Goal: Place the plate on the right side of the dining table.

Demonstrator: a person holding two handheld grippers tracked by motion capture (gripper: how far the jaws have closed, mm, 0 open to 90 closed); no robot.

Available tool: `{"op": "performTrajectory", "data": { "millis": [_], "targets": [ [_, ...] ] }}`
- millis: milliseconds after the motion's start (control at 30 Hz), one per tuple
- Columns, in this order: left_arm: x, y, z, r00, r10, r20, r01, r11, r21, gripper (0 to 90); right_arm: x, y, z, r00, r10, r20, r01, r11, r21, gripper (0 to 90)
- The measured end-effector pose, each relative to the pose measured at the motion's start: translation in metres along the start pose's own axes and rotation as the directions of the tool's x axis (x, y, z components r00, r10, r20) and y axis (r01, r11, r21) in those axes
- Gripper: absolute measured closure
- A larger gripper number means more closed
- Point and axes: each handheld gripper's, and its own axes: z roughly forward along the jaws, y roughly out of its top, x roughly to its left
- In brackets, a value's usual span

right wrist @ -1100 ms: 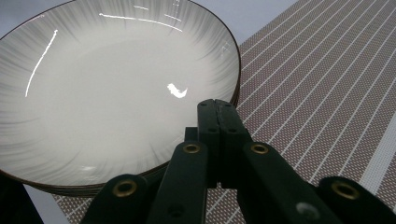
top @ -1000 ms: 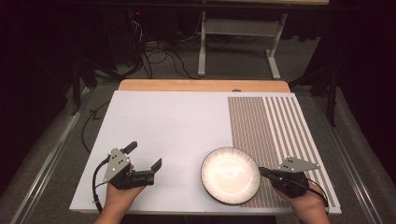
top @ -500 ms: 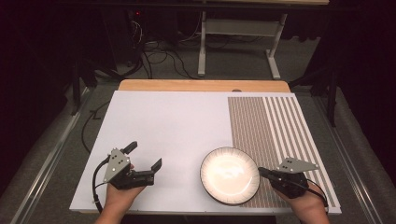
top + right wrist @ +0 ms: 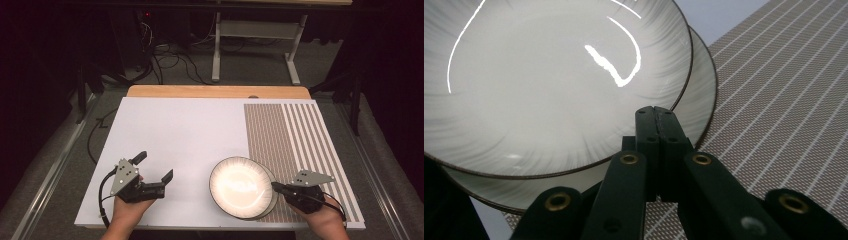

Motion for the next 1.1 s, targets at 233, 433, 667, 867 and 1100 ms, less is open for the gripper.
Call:
{"op": "performTrajectory", "data": {
  "millis": [233,433,667,867,1100],
  "targets": [
    [0.000,0.001,0.000,1.0000,-0.002,0.000,0.002,1.0000,0.000,0.3,0.004,0.002,0.004,0.9999,-0.011,-0.009,0.011,1.000,0.004,90.0],
    [0.001,0.000,0.000,1.0000,-0.004,-0.003,0.004,1.0000,0.002,0.3,0.005,0.002,0.004,0.9999,-0.009,-0.011,0.009,1.000,0.005,90.0],
    [0.003,-0.001,0.000,0.9999,-0.010,-0.003,0.010,0.9999,0.009,0.3,0.012,0.005,0.011,0.9982,-0.044,-0.040,0.045,0.999,0.023,90.0],
    [0.002,-0.001,0.001,0.9999,-0.011,0.003,0.011,0.9999,0.011,0.3,0.016,0.007,0.014,0.9981,-0.041,-0.046,0.043,0.999,0.026,90.0],
    [-0.004,0.002,0.002,0.9997,-0.009,0.024,0.009,0.9999,0.013,0.3,0.021,0.009,0.018,0.9964,-0.062,-0.059,0.064,0.997,0.035,90.0]
  ]
}}
